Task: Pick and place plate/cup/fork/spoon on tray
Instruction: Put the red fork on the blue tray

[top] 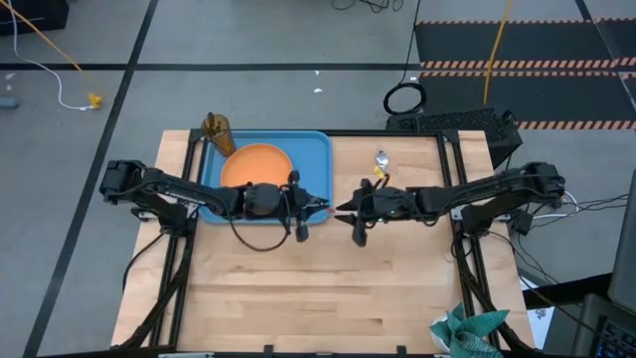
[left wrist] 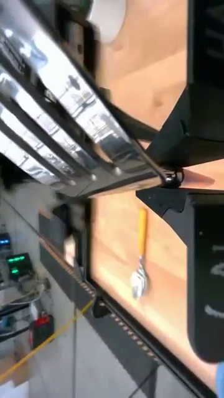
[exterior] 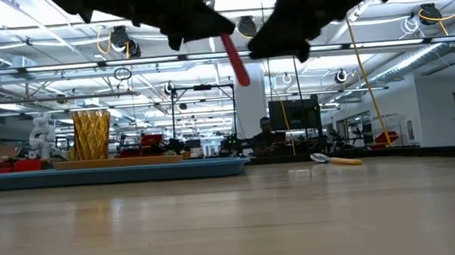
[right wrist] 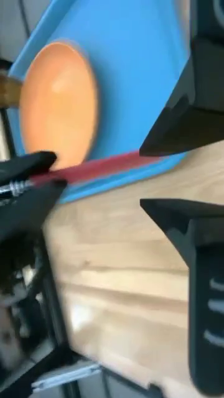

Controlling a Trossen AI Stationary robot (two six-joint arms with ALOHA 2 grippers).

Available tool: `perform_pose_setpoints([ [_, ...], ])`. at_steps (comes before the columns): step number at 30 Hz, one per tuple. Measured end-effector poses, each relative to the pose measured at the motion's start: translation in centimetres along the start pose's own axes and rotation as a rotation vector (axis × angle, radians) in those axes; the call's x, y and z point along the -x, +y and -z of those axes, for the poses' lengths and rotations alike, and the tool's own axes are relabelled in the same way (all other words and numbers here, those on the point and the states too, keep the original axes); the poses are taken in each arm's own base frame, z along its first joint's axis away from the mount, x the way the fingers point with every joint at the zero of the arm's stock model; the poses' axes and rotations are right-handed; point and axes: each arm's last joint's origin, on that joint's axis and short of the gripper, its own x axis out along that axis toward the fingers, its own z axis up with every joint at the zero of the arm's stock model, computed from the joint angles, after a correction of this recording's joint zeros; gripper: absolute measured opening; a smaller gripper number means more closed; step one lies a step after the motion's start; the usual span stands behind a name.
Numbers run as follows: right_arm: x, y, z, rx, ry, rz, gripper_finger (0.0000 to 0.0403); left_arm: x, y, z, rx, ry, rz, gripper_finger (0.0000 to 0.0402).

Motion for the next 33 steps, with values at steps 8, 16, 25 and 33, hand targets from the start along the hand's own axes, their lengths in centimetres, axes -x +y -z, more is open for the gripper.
perform_pose_setpoints([
  [8,1.7,-0.5,-1.9,0.059,-0.123,-0.002,0.0172,0.1,2.3,0.9,0.056,0.121,0.053,0.004],
  [16,-1.2,-0.2,-2.9,0.148,-0.359,-0.024,0.0209,0.2,1.6,0.9,0.097,0.126,0.148,0.0041],
  [25,-3.6,-0.4,-3.7,0.23,-0.38,-0.109,0.0204,0.4,0.4,0.9,0.09,0.125,0.188,0.0041],
  [33,-4.0,-1.2,-4.3,0.212,-0.369,-0.111,0.0087,0.3,0.5,0.9,0.102,0.128,0.17,0.0042],
])
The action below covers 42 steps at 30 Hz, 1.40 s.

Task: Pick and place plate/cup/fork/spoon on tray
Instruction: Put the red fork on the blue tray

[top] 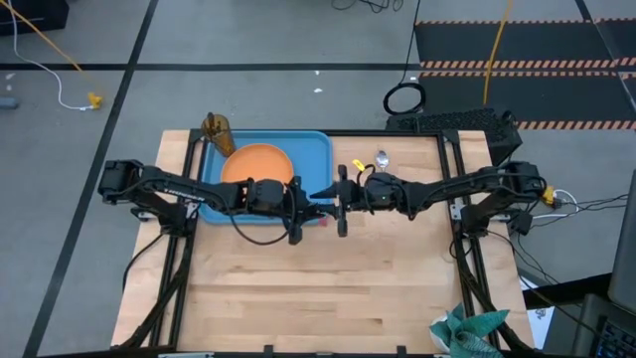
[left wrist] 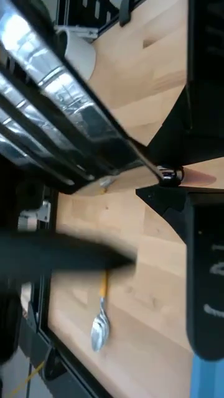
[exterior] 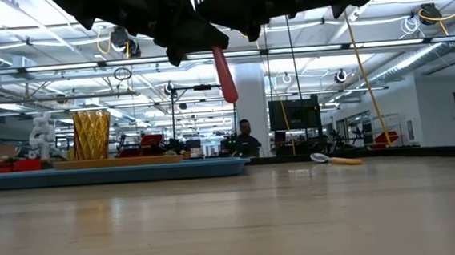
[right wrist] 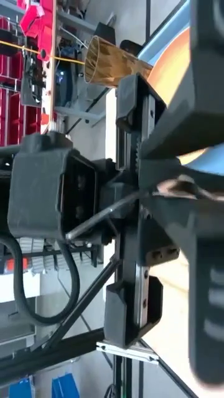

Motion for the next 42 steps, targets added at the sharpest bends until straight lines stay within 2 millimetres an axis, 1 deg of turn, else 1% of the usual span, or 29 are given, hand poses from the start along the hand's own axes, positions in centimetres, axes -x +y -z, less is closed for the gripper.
perform_pose_setpoints([
  [3,0.2,-0.2,-0.2,0.001,-0.002,0.003,0.0022,0.0,0.0,0.0,0.018,-0.002,-0.013,0.0042],
  [4,0.3,-0.3,-0.3,0.004,-0.004,0.003,0.0012,0.0,0.0,0.0,0.025,-0.001,-0.01,0.0043],
  [6,0.3,-0.4,-0.4,0.0,-0.002,0.012,0.0013,0.0,-0.1,0.0,0.027,0.002,-0.009,0.0048],
  [8,0.3,-0.7,-0.3,-0.014,0.001,0.049,0.0014,0.0,0.0,0.0,0.025,0.007,-0.04,0.0062],
  [12,0.4,-1.2,-0.4,-0.035,-0.011,0.111,0.0003,0.0,0.3,0.3,-0.011,0.026,-0.144,0.0102],
  [16,0.8,-1.7,0.4,-0.045,-0.022,0.171,0.0002,0.1,0.6,0.4,-0.029,0.026,-0.251,0.0141],
  [20,1.1,-3.1,0.2,-0.075,-0.085,0.226,0.0001,0.1,0.9,0.5,-0.029,0.036,-0.341,0.0167],
  [24,1.2,-4.2,0.1,-0.176,-0.152,0.277,0.0001,0.3,1.0,0.5,0.002,0.013,-0.477,0.0174],
  [26,1.3,-4.4,0.3,-0.193,-0.155,0.293,0.0001,0.4,1.0,0.5,0.031,-0.006,-0.565,0.0175],
  [28,1.4,-4.5,0.5,-0.191,-0.158,0.355,0.0001,0.5,1.0,0.3,0.053,-0.042,-0.64,0.0175],
  [30,1.6,-4.5,0.9,-0.192,-0.157,0.428,0.0001,0.6,0.8,-0.2,0.058,-0.092,-0.676,0.0175],
  [32,1.8,-4.6,1.2,-0.208,-0.174,0.461,0.0,0.6,0.5,-0.6,0.053,-0.143,-0.674,0.0175],
  [34,1.9,-4.6,1.1,-0.228,-0.206,0.459,0.0,0.0,0.4,-0.7,0.031,-0.166,-0.674,0.0175],
  [36,2.0,-4.3,0.9,-0.231,-0.227,0.454,0.0,-0.6,0.3,-0.2,-0.024,-0.145,-0.68,0.0175],
  [39,2.0,-4.0,0.7,-0.22,-0.244,0.445,0.0,-1.9,0.2,0.4,-0.076,-0.158,-0.698,0.0175],
  [42,2.0,-4.1,0.6,-0.215,-0.249,0.451,0.0,-3.1,-0.2,1.3,-0.137,-0.163,-0.813,0.0175],
])
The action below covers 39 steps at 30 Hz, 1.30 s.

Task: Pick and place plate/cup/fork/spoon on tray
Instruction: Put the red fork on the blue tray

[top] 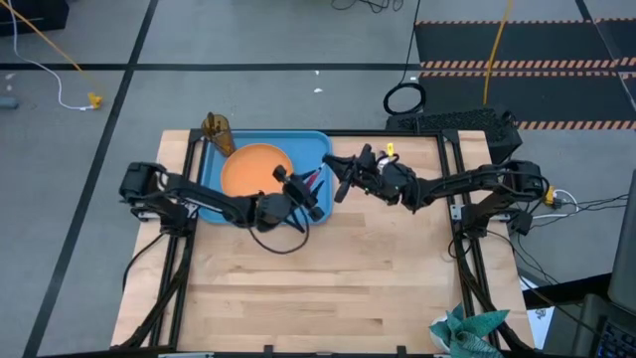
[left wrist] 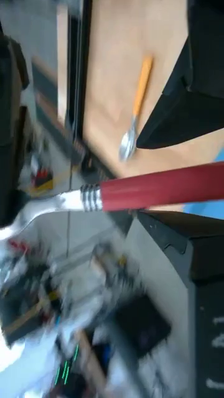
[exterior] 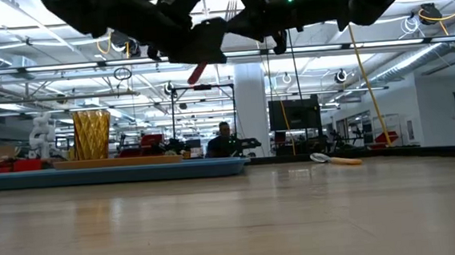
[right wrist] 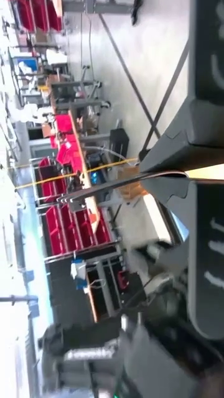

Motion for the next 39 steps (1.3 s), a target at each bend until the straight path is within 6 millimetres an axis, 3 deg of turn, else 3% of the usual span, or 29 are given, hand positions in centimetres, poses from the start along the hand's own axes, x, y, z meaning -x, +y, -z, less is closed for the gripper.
perform_pose_setpoints([
  [6,0.0,-0.1,0.3,0.018,0.021,0.029,0.0,0.4,-1.0,-0.1,-0.125,-0.055,-0.098,0.0171],
  [15,0.1,0.0,0.7,0.017,0.068,0.03,0.0,0.1,-0.8,0.0,-0.115,-0.043,-0.099,0.0088],
  [21,0.2,0.3,1.0,0.039,0.084,0.022,0.0,0.1,-0.8,0.1,-0.084,-0.039,-0.099,0.0067],
  [24,0.4,0.6,1.0,0.045,0.091,0.012,0.0,0.1,-0.8,0.1,-0.028,-0.043,-0.093,0.0081],
  [33,0.6,1.1,1.2,0.068,0.101,-0.015,0.0,0.0,-0.9,0.8,0.049,0.002,-0.091,0.0193],
  [36,0.6,1.2,1.2,0.068,0.099,-0.015,0.0,0.0,-0.9,1.0,0.098,0.014,-0.092,0.0195],
  [39,0.6,1.1,1.2,0.07,0.098,-0.014,0.0,-0.1,-0.8,1.2,0.095,0.023,-0.092,0.0172],
])
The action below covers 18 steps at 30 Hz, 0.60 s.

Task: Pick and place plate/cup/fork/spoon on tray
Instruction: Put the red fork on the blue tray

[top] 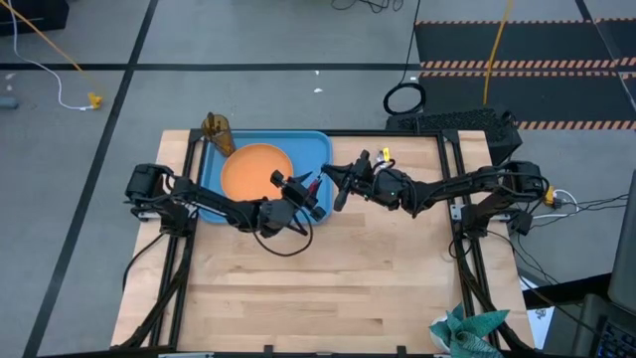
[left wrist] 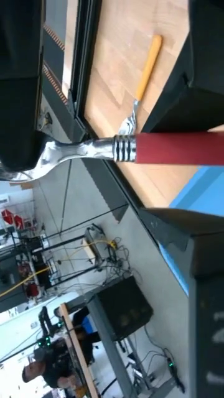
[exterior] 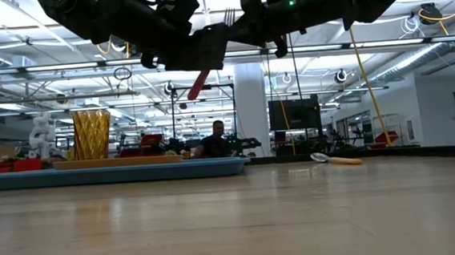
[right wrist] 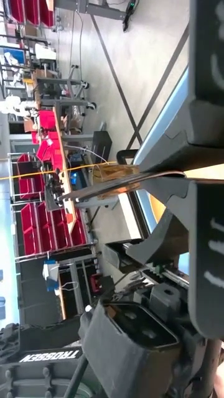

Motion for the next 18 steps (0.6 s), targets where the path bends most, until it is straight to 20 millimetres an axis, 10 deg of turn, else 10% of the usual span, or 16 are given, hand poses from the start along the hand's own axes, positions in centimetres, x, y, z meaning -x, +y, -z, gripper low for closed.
perform_pose_setpoints([
  [18,-0.01,-0.14,-0.04,0.028,-0.007,0.049,0.0,-0.07,-0.25,0.07,-0.019,-0.011,0.016,0.0059],
])
